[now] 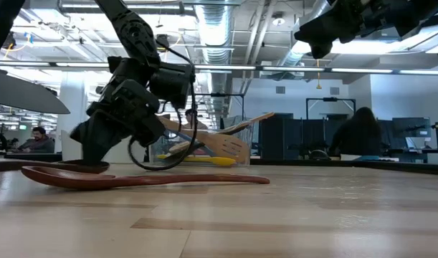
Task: Pick & Place Kitchen Items
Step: Put the brown serving spoon into the top transparent bin
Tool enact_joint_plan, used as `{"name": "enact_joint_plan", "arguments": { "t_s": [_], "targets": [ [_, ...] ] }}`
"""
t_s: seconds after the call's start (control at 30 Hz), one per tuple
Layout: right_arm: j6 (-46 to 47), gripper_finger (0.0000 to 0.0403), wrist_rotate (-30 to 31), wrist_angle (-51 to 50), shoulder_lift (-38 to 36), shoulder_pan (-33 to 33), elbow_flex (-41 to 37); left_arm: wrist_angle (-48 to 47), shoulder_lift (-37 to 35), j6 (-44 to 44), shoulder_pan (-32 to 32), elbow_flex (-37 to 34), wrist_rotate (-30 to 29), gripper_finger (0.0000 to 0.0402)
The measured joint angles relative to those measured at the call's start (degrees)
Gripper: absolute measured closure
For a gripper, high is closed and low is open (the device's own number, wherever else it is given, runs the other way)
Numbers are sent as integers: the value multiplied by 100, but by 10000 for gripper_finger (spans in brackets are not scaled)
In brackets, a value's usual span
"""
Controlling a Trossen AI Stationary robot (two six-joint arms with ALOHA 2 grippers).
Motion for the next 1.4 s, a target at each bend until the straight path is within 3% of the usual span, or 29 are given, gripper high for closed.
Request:
{"name": "enact_joint_plan", "arguments": {
  "t_s": [0.33,1.0,1.4],
  "targets": [
    [-133,316,2,2,0,0,0,1477,-47,182,46,4,-190,399],
    [-135,316,1,1,0,0,0,3644,-6,788,437,-26,-1426,399],
    [-43,316,-1,-260,33,11,0,4386,-6,783,259,-26,-1383,399]
  ]
}}
